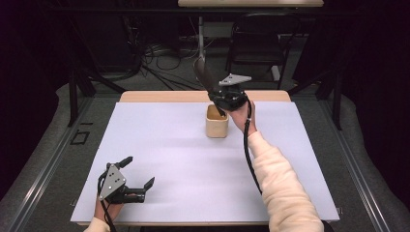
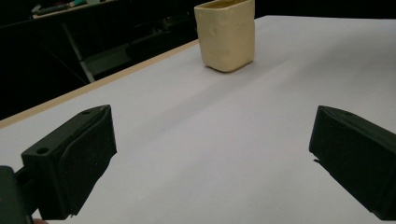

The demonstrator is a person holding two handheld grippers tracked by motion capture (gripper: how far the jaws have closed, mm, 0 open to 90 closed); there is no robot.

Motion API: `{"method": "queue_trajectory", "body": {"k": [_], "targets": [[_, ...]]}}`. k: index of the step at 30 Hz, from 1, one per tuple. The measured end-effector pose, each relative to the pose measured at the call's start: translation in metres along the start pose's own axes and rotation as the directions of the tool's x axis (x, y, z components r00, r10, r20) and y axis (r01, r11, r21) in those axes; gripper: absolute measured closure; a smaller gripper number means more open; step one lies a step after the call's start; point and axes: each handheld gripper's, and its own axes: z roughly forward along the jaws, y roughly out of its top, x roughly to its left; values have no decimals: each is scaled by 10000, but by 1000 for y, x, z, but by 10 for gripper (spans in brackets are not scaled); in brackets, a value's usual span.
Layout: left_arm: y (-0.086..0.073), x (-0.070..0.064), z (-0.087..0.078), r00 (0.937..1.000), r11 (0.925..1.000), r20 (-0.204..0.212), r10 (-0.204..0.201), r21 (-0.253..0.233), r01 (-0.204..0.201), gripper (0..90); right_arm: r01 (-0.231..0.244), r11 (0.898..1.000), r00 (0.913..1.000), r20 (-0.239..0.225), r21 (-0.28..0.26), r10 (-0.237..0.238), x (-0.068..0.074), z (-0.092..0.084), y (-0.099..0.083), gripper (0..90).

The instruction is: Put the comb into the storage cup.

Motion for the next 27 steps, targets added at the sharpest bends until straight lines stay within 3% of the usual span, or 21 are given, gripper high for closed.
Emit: {"method": "queue_trajectory", "body": {"k": [27], "targets": [[0,0,-1,10000,10000,-13,66,14,-66,7,258,9993,9997,2,274,-258,1,6,-11,717]]}}
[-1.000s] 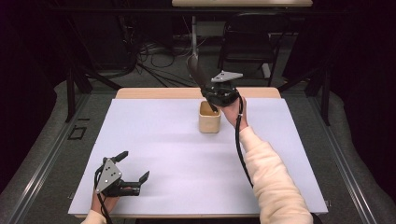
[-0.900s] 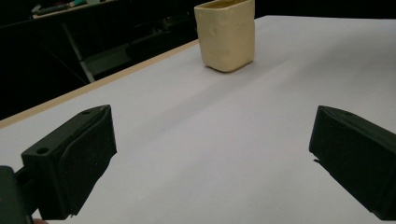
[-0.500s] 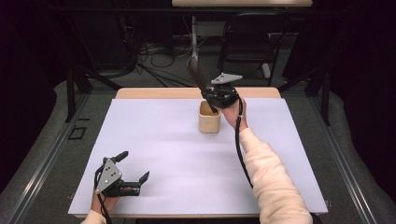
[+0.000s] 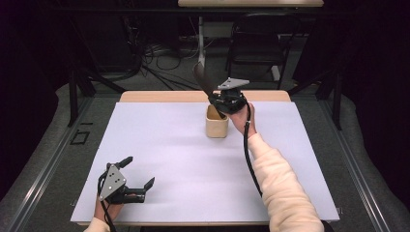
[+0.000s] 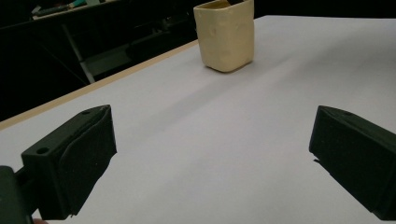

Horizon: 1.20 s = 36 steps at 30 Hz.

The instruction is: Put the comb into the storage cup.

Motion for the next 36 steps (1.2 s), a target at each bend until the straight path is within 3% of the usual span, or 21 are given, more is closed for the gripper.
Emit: {"method": "queue_trajectory", "body": {"k": [36], "targets": [[0,0,0,10000,10000,-9,-2,-9,2,7,-242,9995,9994,-259,185,246,-2,4,-16,716]]}}
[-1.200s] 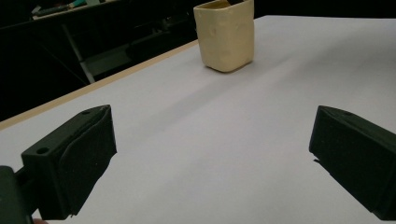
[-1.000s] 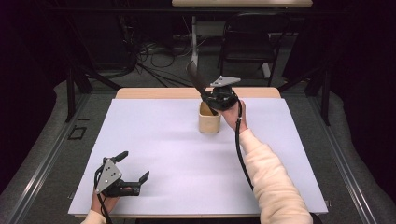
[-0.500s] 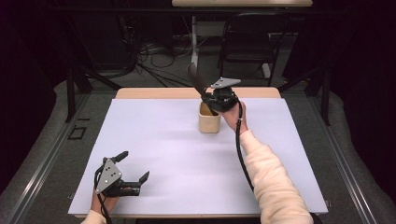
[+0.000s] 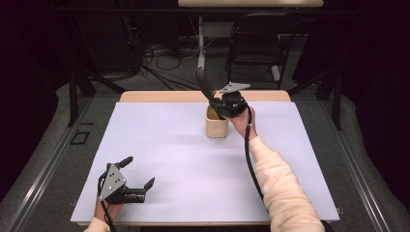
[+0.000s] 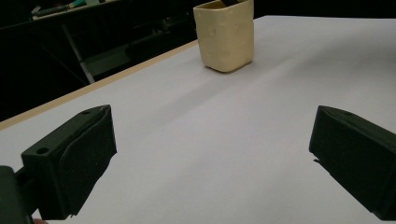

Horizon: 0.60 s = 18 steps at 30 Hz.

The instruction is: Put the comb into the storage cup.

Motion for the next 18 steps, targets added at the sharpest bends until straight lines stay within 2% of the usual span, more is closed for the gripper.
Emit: {"method": "queue_trajectory", "body": {"k": [18], "targets": [[0,0,0,10000,10000,7,1,-5,-1,7,165,9996,9999,-50,234,-164,2,3,-7,716]]}}
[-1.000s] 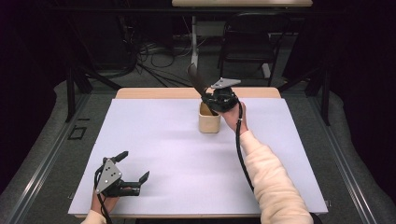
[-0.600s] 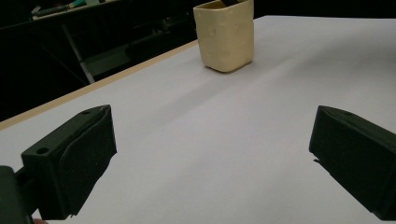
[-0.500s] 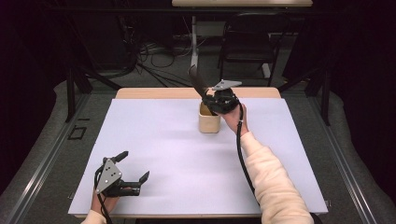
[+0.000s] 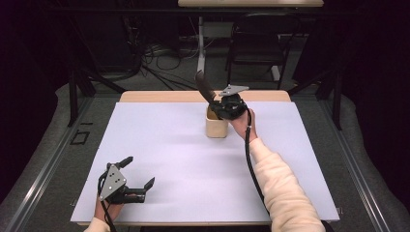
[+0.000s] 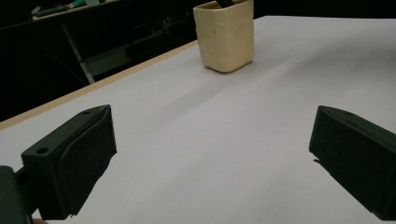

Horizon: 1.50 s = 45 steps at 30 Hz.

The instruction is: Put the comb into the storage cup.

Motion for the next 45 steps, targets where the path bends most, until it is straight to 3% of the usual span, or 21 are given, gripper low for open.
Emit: {"method": "queue_trajectory", "body": {"k": [18,33,36,37,39,40,41,42,45], "targets": [[0,0,0,10000,10000,-1,4,-8,-4,7,128,9998,9996,-247,142,-124,0,3,-5,715],[0,0,0,10000,10000,-21,11,-9,-11,7,371,9970,9993,-119,681,-364,0,6,-10,702],[0,0,0,10000,10000,-22,16,4,-16,7,380,9964,9992,-101,752,-374,0,6,-11,657],[0,0,0,10000,10000,-24,36,9,-36,7,209,9964,9997,-109,820,-201,-2,4,-11,533],[0,0,-1,10000,10000,-25,36,11,-36,7,132,9968,9998,-124,790,-122,-2,3,-11,520],[0,0,-1,10000,10000,-33,33,9,-33,7,101,9974,9998,-157,717,-90,-4,-2,-10,445],[0,0,-1,10000,10000,-33,33,9,-33,7,101,9974,9998,-157,717,-90,-4,-2,-10,445],[0,0,0,10000,10000,-29,25,0,-25,7,-2,9976,9999,-105,698,9,-6,-8,-8,356],[0,0,0,10000,10000,-12,26,3,-26,7,-21,9975,10000,-77,705,26,-7,-13,-7,298]]}}
